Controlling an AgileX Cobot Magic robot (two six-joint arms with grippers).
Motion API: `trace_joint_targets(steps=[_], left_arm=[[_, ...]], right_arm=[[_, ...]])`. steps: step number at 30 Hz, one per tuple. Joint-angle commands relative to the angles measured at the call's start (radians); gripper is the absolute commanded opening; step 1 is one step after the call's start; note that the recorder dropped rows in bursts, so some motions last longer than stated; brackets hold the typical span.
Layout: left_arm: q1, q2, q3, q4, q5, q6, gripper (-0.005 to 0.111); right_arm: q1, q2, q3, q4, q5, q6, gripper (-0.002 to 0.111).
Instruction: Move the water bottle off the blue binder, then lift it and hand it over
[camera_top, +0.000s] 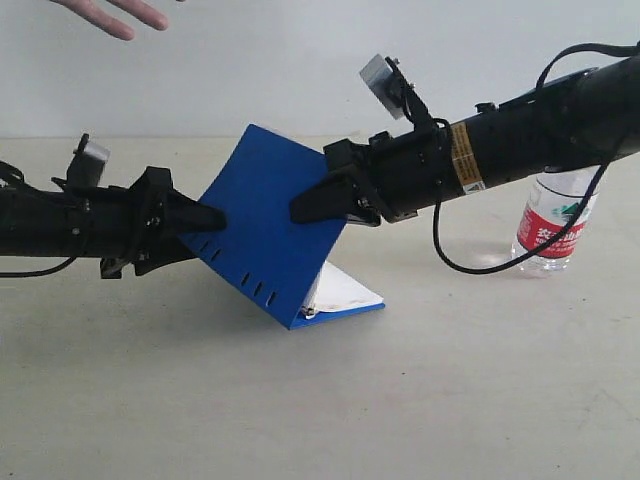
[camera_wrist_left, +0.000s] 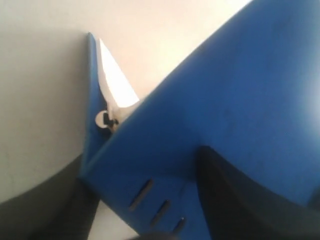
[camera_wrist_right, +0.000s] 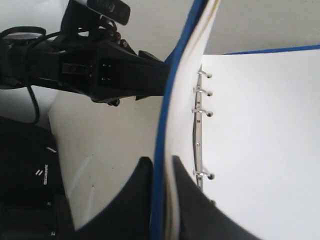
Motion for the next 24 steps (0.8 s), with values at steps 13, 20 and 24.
trace_joint_targets(steps=[13, 20, 24], left_arm=[[-0.069, -0.021, -0.043, -0.005, 0.302, 0.089, 0.05], [-0.069, -0.051, -0.045, -0.005, 0.302, 0.089, 0.05], [-0.069, -0.091, -0.048, -0.005, 0.302, 0.074, 0.05]], right_arm=[[0.067, -0.002, 0.011, -0.068, -0.006, 0.113, 0.0], [0.067, 0.022, 0.011, -0.068, 0.087, 0.113, 0.0], [0.067, 0.092, 0.011, -0.068, 0.056, 0.113, 0.0]])
